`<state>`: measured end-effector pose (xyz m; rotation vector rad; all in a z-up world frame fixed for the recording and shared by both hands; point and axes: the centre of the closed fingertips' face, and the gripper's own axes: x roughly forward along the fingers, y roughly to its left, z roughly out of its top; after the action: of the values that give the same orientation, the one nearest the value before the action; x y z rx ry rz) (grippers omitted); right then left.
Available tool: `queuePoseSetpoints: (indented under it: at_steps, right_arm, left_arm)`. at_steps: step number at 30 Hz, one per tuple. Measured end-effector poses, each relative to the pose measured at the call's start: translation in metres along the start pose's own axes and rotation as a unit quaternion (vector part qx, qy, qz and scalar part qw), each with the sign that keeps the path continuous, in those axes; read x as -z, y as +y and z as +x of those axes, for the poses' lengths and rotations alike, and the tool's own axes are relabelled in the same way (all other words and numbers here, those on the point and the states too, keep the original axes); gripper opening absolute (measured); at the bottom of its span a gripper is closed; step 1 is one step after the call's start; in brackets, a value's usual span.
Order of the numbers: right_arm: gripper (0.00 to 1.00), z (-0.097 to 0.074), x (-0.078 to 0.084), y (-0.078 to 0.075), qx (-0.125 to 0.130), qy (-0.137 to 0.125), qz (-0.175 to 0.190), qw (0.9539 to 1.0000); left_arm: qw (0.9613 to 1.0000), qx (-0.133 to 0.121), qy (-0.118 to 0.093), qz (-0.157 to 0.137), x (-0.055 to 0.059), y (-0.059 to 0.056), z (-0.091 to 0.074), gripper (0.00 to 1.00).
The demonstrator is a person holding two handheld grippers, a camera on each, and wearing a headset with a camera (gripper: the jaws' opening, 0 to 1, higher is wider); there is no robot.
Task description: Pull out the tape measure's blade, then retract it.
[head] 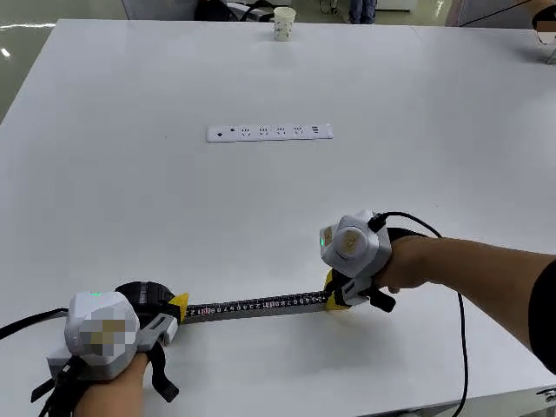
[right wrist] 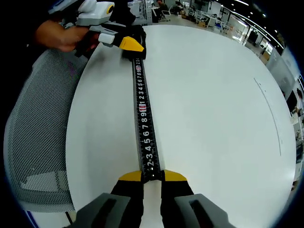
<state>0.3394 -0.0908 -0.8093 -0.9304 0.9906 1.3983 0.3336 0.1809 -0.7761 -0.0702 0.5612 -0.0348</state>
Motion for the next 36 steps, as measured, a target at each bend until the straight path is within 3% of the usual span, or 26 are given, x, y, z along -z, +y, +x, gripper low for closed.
queuePoseSetpoints:
  at_steps: [25, 36]
  right_arm:
    - [0.1, 0.0012, -0.0036, 0.0008, 0.003, 0.015, 0.019, 0.9997]
    - [0.1, 0.0021, -0.0057, 0.0012, 0.0, 0.01, 0.026, 0.9996]
  left_arm:
    - [0.9996, 0.014, 0.022, -0.008, 0.0036, -0.0018, -0.0002, 0.64]
    - [0.9994, 0.017, 0.028, -0.01, 0.0043, -0.0015, 0.0012, 0.64]
